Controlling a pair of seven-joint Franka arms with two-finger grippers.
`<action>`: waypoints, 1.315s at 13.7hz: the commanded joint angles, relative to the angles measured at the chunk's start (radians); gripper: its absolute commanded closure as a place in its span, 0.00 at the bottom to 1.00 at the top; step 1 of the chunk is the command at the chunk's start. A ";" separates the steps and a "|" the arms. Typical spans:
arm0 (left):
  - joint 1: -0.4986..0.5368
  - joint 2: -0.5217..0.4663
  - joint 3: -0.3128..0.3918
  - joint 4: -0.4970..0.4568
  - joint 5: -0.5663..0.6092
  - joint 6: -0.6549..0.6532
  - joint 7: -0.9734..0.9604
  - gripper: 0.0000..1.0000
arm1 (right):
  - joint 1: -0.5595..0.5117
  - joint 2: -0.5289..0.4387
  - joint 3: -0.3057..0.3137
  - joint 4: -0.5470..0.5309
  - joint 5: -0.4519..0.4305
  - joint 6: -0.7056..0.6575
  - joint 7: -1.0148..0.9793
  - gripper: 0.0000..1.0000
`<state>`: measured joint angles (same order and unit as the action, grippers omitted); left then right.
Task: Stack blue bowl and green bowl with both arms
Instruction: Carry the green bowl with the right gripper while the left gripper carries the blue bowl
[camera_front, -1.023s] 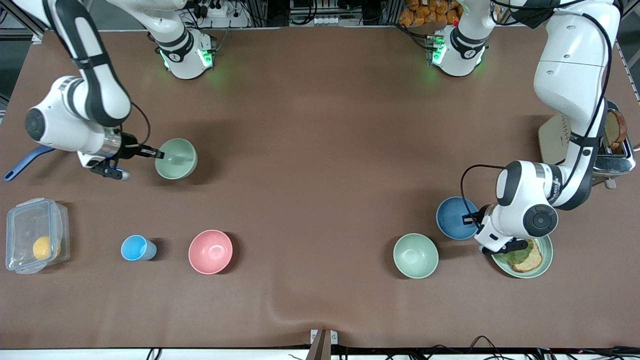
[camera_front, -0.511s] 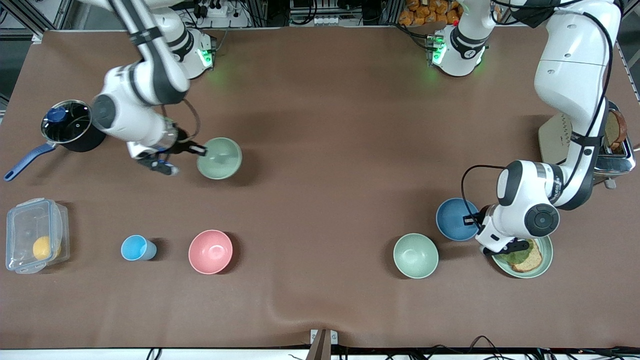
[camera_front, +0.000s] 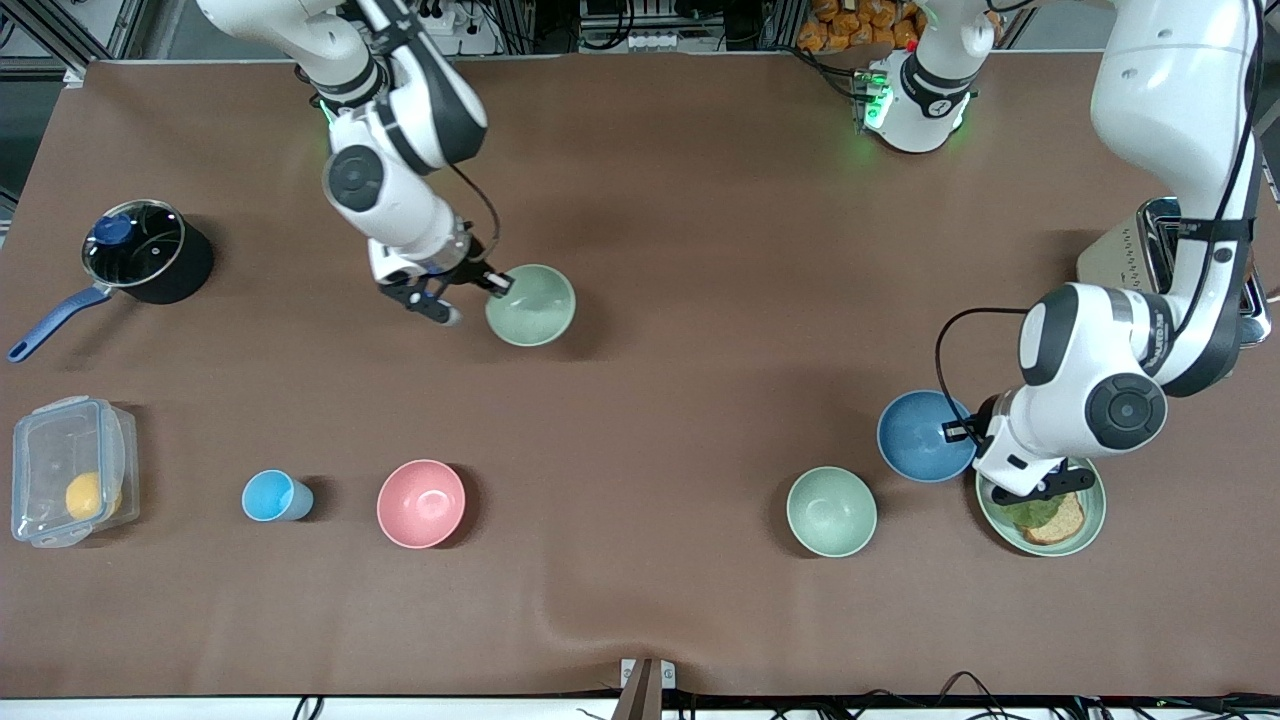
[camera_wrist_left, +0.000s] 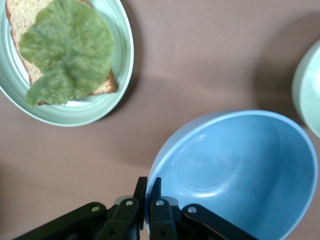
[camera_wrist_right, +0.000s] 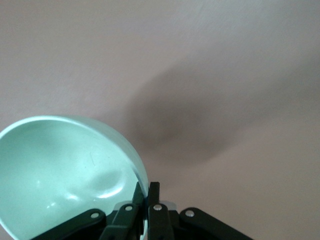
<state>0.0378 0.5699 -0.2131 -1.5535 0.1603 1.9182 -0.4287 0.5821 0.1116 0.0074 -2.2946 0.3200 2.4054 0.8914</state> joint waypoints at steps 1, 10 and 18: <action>0.001 -0.030 -0.026 -0.033 -0.015 -0.004 -0.071 1.00 | 0.085 0.071 -0.009 0.069 0.019 0.053 0.102 1.00; 0.007 -0.097 -0.072 -0.141 -0.088 0.083 -0.174 1.00 | 0.269 0.189 -0.011 0.066 0.017 0.227 0.307 1.00; 0.002 -0.186 -0.271 -0.286 -0.214 0.183 -0.359 1.00 | 0.303 0.266 -0.011 0.063 0.017 0.342 0.333 0.61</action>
<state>0.0344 0.4452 -0.4306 -1.7503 -0.0305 2.0494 -0.7278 0.8684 0.3732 0.0068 -2.2433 0.3215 2.7479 1.2075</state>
